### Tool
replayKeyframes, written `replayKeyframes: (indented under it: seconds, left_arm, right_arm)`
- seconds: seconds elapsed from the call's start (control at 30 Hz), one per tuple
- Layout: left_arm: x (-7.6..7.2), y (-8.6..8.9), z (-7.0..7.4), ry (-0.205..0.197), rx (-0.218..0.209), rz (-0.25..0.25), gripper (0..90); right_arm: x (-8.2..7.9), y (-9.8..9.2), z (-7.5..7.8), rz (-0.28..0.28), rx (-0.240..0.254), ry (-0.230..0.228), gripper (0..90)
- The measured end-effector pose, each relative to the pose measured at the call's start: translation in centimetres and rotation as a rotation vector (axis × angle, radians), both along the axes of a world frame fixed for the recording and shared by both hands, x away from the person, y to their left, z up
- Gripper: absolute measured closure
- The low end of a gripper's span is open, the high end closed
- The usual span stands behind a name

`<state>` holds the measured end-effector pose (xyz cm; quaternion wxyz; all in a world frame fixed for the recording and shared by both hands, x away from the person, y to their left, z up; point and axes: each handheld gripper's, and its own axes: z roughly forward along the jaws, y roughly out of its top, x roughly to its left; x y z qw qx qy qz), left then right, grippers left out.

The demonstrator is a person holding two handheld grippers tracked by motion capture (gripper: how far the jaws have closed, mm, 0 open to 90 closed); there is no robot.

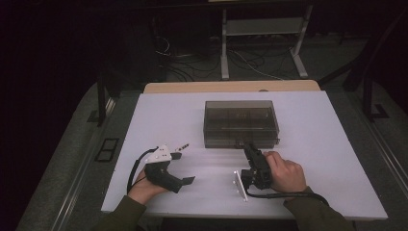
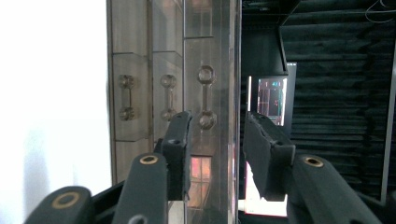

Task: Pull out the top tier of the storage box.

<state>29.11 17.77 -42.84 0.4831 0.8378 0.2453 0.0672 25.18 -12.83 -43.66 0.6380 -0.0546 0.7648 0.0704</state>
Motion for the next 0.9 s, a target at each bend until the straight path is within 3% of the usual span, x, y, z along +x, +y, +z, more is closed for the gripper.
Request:
replayKeyframes:
  seconds: [0.3,0.9]
  left_arm:
    - [-0.1,-0.1,0.0,-0.016,0.022,-0.004,0.0]
    - [0.1,0.0,-0.2,-0.011,0.015,0.007,0.0]
  right_arm:
    - [-0.5,-0.8,-0.1,0.008,0.018,0.018,51.5]
    - [-1.1,-1.6,-0.6,0.023,0.061,0.077,32.2]
